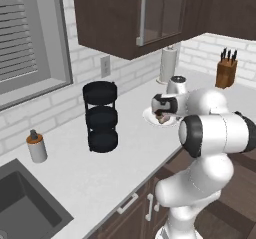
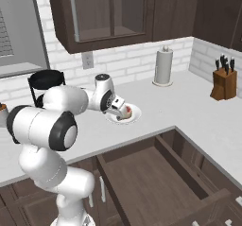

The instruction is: Pick up the knife from the drawer and place it on the cutting board. Then place the meat from the plate to the cutting board.

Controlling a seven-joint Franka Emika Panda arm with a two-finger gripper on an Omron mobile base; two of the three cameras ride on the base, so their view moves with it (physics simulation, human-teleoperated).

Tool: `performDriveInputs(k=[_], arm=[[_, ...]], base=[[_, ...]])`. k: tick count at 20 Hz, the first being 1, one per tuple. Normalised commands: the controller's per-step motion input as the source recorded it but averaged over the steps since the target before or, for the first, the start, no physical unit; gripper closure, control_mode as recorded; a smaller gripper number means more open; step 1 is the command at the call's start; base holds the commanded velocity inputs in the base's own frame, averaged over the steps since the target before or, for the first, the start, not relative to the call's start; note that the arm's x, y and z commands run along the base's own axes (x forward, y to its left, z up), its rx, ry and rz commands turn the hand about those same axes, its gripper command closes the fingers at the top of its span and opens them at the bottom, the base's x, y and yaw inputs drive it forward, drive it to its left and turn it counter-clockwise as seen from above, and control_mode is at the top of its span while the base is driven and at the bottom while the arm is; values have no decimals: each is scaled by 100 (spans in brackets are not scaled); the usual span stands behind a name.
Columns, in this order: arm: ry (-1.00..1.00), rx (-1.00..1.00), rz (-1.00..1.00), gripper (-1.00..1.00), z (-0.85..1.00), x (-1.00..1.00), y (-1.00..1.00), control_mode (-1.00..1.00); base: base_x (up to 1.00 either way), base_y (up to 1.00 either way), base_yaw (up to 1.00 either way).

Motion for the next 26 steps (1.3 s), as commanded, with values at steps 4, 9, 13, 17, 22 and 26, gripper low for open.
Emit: performDriveInputs(k=[4, 9, 13, 17, 22, 26], arm=[[2, 0, 0, -100, -27, 33, -1, -100], [2, 0, 0, -100, -19, 35, -7, -100], [4, 0, 0, -100, -13, 36, -14, -100], [4, 0, 0, -100, -17, 42, -5, -100], [1, 0, 0, -100, -14, 35, 0, -100], [4, 0, 0, -100, -21, 33, -1, -100]], base=[[0, 0, 0], [0, 0, 0], [0, 0, 0], [0, 0, 0], [0, 0, 0], [0, 0, 0]])
